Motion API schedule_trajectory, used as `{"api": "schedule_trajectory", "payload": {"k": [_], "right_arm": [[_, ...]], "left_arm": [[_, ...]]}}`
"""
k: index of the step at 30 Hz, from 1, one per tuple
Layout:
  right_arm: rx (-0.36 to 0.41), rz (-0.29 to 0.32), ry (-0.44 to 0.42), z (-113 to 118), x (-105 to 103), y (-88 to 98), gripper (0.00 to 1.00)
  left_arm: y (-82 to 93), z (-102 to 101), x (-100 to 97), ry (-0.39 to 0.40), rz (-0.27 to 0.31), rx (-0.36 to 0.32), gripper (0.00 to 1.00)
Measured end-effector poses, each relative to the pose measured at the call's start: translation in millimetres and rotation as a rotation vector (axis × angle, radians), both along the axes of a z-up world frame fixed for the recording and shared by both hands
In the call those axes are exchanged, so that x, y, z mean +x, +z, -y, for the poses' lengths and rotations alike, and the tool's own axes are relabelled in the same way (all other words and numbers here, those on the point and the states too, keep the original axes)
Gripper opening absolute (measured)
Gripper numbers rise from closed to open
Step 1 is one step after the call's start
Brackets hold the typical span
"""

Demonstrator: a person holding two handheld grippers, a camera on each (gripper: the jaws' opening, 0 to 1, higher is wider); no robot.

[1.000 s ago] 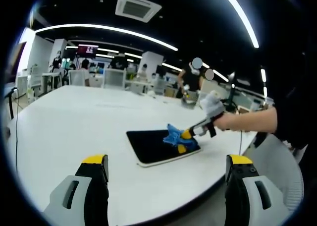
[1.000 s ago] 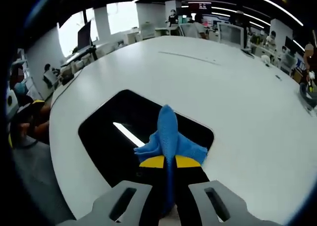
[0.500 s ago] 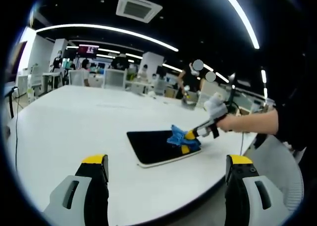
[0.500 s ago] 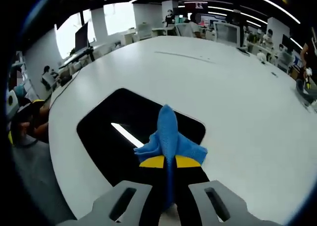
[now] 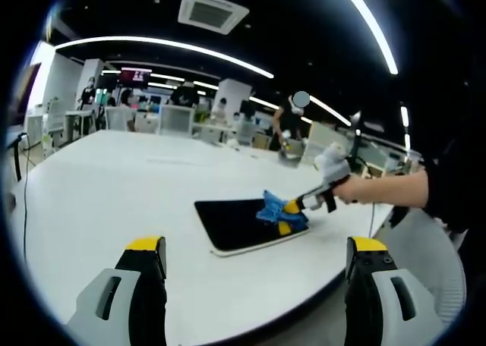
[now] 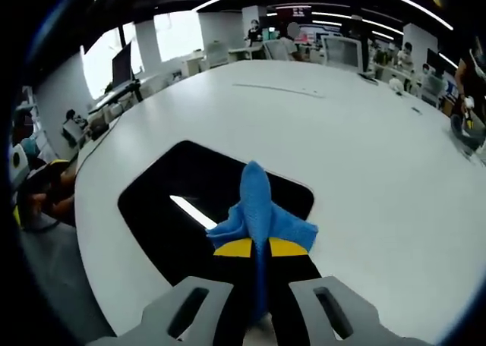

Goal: Wipe the mirror surface with the cleaning cloth until all visible marks leave the cleaned area.

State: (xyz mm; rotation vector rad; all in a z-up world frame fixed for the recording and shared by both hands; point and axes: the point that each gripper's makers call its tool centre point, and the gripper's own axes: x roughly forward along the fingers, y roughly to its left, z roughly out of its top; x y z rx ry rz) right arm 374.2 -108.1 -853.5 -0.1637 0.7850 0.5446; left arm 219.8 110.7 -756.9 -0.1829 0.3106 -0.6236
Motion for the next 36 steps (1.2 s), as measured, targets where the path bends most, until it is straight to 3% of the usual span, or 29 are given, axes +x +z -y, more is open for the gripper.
{"api": "schedule_trajectory", "payload": {"k": [36], "right_arm": [[0.004,-0.013,0.012,-2,-30,0.3,0.00]], "left_arm": [[0.0,0,0.3,0.001,-0.003,0.000,0.99]]}}
